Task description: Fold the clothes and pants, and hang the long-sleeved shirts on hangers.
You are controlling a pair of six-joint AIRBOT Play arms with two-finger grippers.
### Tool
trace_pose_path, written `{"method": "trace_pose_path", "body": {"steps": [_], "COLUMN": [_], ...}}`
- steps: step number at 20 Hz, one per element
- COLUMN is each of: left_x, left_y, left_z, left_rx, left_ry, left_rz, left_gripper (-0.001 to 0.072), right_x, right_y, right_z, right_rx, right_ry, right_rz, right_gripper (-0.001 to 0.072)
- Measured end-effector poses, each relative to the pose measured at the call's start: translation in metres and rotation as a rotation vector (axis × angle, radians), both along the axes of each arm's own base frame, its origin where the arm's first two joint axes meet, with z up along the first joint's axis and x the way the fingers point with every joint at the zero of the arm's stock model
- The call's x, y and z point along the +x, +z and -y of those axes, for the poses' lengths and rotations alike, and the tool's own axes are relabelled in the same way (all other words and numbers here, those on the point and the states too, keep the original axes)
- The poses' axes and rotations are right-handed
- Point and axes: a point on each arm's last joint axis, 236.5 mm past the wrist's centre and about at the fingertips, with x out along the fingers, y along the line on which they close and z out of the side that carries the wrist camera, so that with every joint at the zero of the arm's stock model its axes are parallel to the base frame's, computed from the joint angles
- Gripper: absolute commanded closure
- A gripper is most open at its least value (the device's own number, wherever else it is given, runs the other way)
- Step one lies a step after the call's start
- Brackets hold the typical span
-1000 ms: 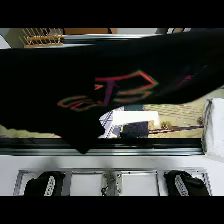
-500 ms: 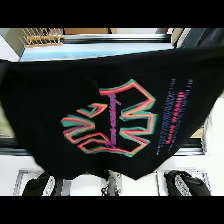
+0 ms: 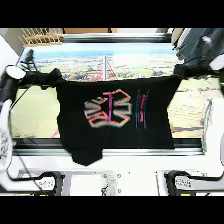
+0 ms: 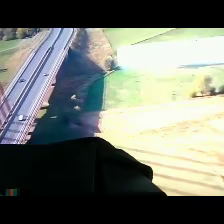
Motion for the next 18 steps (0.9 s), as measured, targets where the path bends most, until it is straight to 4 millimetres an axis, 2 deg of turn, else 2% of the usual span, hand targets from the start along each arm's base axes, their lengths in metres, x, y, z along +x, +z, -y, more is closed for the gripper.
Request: {"method": "trace_pose_path", "body": {"steps": [2, 4, 6, 8, 12, 18], "left_x": [0.022, 0.040, 0.048, 0.047, 0.021, -0.036], "left_y": [-0.025, -0.039, -0.045, -0.045, -0.059, -0.107], "left_z": [0.001, 0.000, -0.003, -0.007, -0.016, -0.015], "left_rx": [-0.018, -0.030, -0.038, -0.044, -0.029, 0.000], "left_ry": [-0.004, -0.006, -0.013, -0.009, 0.017, 0.010], "left_rz": [-0.030, -0.041, -0.053, -0.058, -0.100, -0.212], "left_gripper": [0.0700, 0.0700, 0.0700, 0.0700, 0.0700, 0.0700], "right_x": [0.018, 0.029, 0.035, 0.034, 0.011, -0.048], "right_y": [-0.025, -0.040, -0.046, -0.047, -0.060, -0.115], "right_z": [-0.003, -0.004, -0.002, 0.000, 0.005, 0.001], "right_rx": [0.014, 0.031, 0.042, 0.047, 0.022, 0.015], "right_ry": [-0.017, -0.042, -0.063, -0.076, -0.080, -0.081], "right_rz": [-0.009, -0.006, -0.006, -0.011, -0.063, -0.215], "right_gripper": [0.0702, 0.0702, 0.0702, 0.0703, 0.0703, 0.0701]}}
